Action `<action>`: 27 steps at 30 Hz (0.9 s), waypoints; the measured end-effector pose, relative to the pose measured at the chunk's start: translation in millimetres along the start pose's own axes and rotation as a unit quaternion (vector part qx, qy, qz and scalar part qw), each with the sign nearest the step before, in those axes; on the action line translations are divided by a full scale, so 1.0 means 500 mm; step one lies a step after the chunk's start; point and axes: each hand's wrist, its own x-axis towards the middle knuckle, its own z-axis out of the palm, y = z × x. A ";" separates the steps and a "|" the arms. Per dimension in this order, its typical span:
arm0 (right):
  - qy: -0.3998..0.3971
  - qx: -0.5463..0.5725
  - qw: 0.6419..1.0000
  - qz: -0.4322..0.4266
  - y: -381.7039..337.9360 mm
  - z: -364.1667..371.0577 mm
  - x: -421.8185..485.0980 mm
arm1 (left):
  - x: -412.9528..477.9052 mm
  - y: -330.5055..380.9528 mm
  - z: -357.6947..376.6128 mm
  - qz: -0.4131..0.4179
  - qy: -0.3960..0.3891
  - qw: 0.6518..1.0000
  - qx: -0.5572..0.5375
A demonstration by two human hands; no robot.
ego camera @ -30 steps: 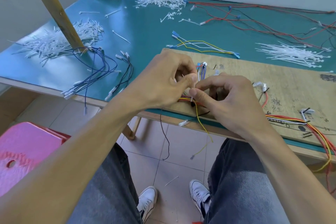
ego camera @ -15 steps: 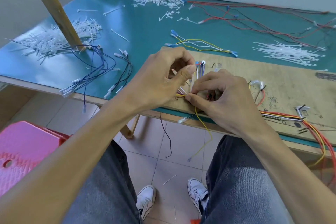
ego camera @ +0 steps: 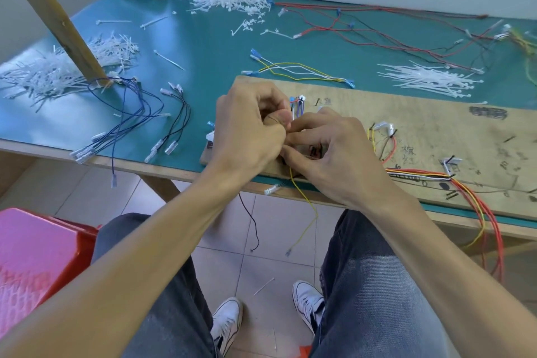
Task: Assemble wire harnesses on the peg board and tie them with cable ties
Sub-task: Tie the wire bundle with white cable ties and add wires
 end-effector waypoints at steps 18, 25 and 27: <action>-0.042 -0.204 0.978 0.011 -0.063 -0.072 -0.021 | -0.002 0.075 -0.031 0.182 -0.075 0.969 0.148; 0.036 -0.121 0.971 0.205 0.106 -0.274 0.029 | 0.022 0.102 0.001 0.199 -0.208 0.904 0.317; 0.028 -0.184 0.953 0.239 0.185 -0.312 0.060 | 0.024 0.104 0.012 0.217 -0.226 0.877 0.364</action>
